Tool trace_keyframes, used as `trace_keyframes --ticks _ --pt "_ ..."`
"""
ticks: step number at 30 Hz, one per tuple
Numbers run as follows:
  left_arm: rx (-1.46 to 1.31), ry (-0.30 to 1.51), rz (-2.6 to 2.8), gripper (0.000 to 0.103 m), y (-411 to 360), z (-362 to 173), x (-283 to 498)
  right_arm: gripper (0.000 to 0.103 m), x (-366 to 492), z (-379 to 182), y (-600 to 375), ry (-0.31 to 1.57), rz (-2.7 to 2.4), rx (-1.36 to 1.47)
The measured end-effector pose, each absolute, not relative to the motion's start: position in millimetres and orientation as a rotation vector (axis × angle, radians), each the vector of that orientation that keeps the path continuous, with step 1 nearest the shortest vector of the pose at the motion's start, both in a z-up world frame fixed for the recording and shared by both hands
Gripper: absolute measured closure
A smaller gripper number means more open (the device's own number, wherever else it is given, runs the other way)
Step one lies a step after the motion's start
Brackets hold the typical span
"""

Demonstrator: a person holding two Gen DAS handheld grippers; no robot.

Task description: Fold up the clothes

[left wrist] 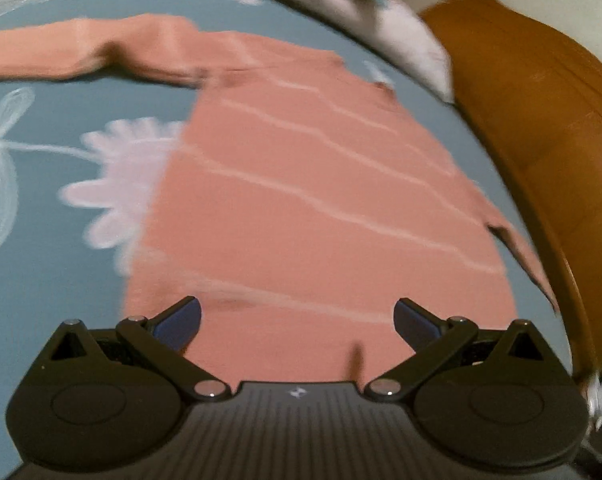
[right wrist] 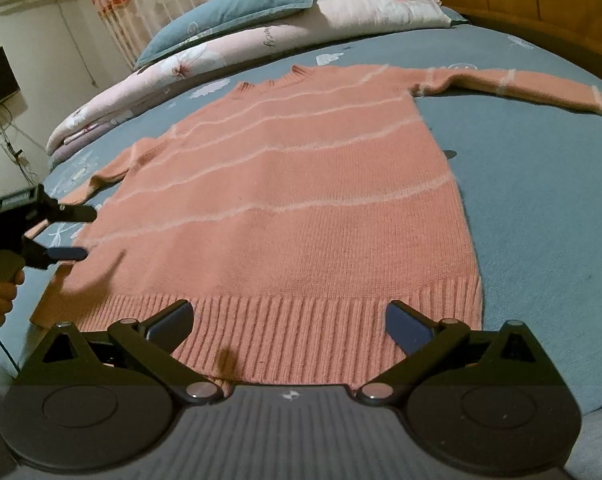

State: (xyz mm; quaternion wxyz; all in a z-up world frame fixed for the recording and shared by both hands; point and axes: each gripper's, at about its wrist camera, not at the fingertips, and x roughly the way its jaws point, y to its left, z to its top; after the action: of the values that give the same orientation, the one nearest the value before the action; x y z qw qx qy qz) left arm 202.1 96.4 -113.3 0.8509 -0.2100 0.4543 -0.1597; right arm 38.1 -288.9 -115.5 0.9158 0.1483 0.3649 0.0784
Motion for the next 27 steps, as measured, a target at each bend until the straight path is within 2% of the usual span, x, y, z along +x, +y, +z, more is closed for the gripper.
trace_keyframes --ticks 8,12,20,27 --pt "-0.590 0.956 -0.494 0.001 60 -103 232 0.000 39 -116 -286 0.753 0.160 0.289" --pt "-0.537 0.970 -0.459 0.001 44 -117 238 0.000 39 -115 -286 0.755 0.163 0.291" --pt "-0.435 0.936 -0.281 0.002 77 -94 206 0.000 39 -116 -287 0.748 0.164 0.295" --pt "-0.342 0.930 -0.447 0.001 47 -100 153 0.000 39 -116 -283 0.747 0.154 0.275"
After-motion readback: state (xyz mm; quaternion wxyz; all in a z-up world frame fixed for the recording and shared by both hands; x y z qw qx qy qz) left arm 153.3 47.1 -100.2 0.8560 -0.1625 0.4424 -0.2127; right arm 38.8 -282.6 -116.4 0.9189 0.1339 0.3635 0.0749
